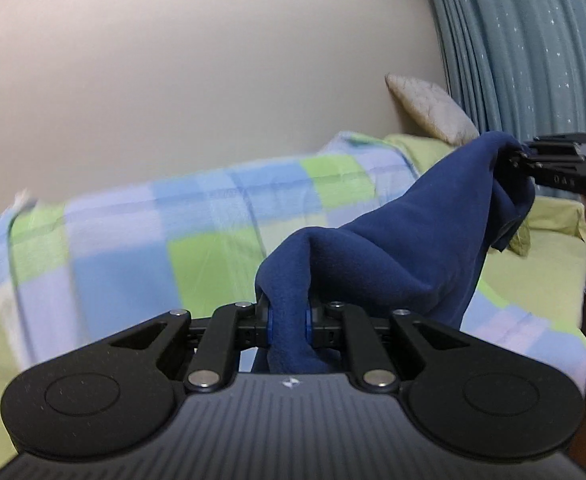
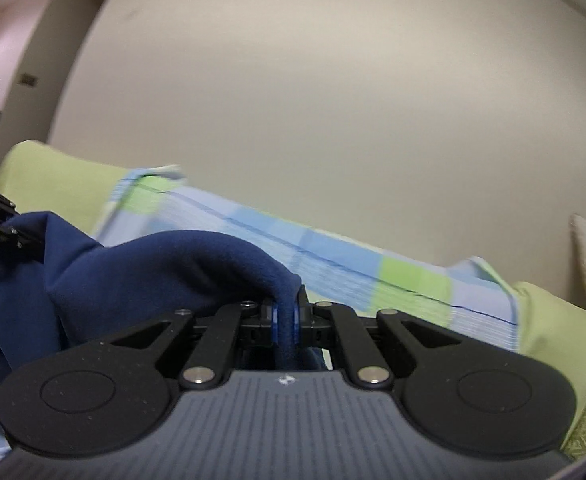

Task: Fold clothes
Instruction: 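Lift the navy top with both grippers and spread it over the sheet, then open both grippers and lay the navy top flat on the sheet, then grasp the hem of the navy top with the left gripper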

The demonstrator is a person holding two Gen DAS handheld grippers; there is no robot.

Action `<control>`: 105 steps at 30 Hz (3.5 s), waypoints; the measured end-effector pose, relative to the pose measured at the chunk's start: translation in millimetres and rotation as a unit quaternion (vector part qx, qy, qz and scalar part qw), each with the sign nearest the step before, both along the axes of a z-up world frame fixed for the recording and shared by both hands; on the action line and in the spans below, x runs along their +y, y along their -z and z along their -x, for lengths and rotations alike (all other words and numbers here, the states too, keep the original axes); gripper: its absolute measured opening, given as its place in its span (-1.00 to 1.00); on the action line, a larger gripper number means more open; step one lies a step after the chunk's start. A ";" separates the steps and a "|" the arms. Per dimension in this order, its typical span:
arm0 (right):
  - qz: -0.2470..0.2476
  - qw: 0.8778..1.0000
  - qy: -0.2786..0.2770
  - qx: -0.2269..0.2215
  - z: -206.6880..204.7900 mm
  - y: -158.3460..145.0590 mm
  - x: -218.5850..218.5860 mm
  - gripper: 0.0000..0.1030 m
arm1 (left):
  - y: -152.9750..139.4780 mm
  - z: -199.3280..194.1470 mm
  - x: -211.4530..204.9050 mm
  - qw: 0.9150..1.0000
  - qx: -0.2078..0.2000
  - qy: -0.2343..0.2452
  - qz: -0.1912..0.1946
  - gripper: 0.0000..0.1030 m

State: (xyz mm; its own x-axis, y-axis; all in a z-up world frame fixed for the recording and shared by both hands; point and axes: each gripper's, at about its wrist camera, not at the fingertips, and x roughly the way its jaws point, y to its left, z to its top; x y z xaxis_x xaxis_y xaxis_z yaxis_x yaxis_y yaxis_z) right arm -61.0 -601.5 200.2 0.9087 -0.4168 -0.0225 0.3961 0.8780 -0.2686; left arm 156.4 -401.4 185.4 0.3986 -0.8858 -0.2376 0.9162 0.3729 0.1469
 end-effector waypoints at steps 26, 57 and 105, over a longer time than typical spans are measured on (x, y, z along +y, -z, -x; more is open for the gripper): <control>-0.287 0.944 0.061 0.149 239.8 279.6 5.3 -0.89 | 269.7 196.5 53.5 0.962 0.179 0.120 -0.168 -0.61; -0.348 0.920 0.021 0.179 212.4 280.2 -43.2 0.35 | 294.7 49.1 93.1 0.939 0.296 0.001 -0.173 0.36; -0.315 0.929 -0.050 0.189 -30.2 278.9 -201.5 -0.28 | 278.6 -119.9 -36.2 0.960 0.225 -0.056 -0.157 0.10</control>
